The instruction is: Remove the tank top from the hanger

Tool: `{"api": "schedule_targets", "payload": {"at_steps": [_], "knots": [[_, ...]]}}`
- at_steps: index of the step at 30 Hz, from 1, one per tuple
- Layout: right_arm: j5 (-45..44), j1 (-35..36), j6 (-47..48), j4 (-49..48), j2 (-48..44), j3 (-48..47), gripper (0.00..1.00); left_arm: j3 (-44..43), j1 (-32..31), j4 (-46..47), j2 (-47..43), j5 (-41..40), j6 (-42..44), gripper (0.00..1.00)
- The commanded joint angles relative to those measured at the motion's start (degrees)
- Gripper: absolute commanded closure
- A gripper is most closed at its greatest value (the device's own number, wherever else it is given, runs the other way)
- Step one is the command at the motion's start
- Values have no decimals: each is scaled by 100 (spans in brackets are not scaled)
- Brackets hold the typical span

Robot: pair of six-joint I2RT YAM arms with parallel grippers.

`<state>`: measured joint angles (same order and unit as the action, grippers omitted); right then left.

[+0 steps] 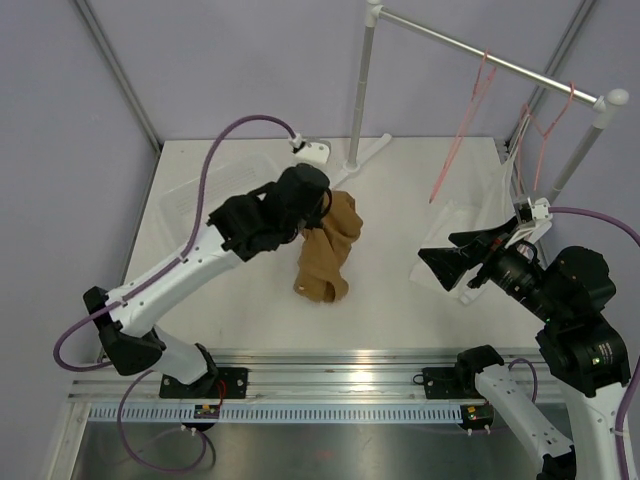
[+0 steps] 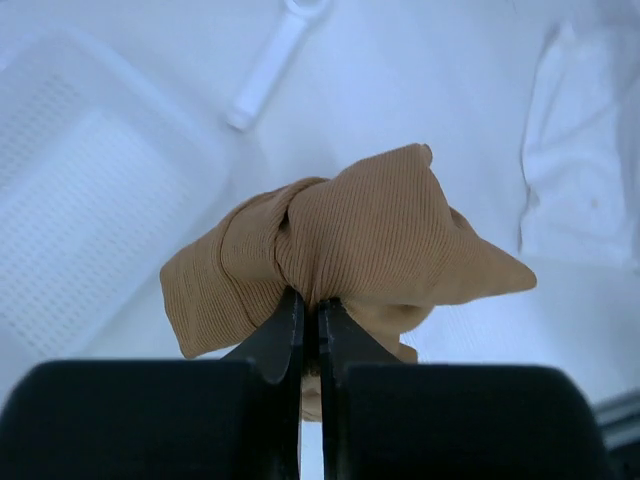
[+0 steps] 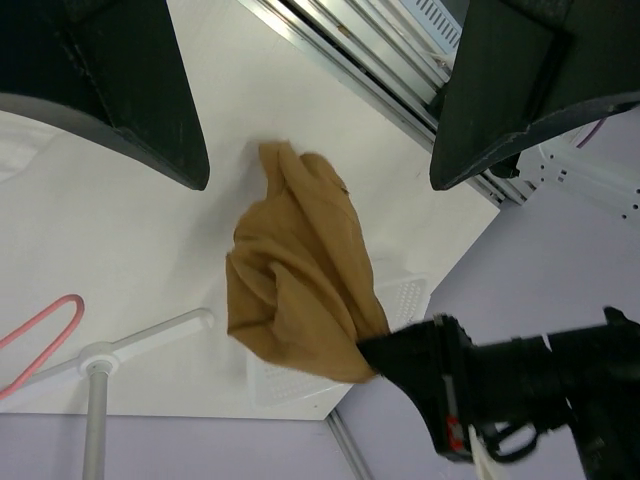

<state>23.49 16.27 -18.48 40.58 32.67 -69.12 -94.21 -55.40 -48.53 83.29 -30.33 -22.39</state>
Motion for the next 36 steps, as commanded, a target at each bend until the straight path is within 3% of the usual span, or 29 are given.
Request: {"api": "schedule_targets", "payload": {"at_steps": [1, 3, 9, 15, 20, 25, 29, 35, 36], "knots": [[-54, -19, 20, -208, 3, -154, 0, -807, 536, -692, -242, -510, 261, 100], [-90, -10, 20, -234, 3, -154, 1, -1387, 827, -824, -190, -431, 428, 100], [-99, -10, 73, -243, 12, -128, 0, -2679, 2521, -1044, 143, 131, 850, 100], [7, -10, -24, -436, 29, 13, 0, -2997, 3657, -772, 662, 756, 956, 100], [165, -10, -129, -516, 82, 48, 1, -3033, 4142, -517, 1277, 879, 1035, 100], [200, -10, -182, -559, 29, 109, 1, -1990, 4239, -158, 1156, 1090, 659, 100], [323, -10, -244, -630, -6, 118, 0, -287, 4239, 379, 620, 1152, 219, 100], [367, -10, -156, -455, -50, 31, 1, 219, 4300, 231, 777, 1239, -89, 100], [324, -10, -112, -437, -41, 30, 0, 184, 4309, 126, 786, 1274, -107, 94]]}}
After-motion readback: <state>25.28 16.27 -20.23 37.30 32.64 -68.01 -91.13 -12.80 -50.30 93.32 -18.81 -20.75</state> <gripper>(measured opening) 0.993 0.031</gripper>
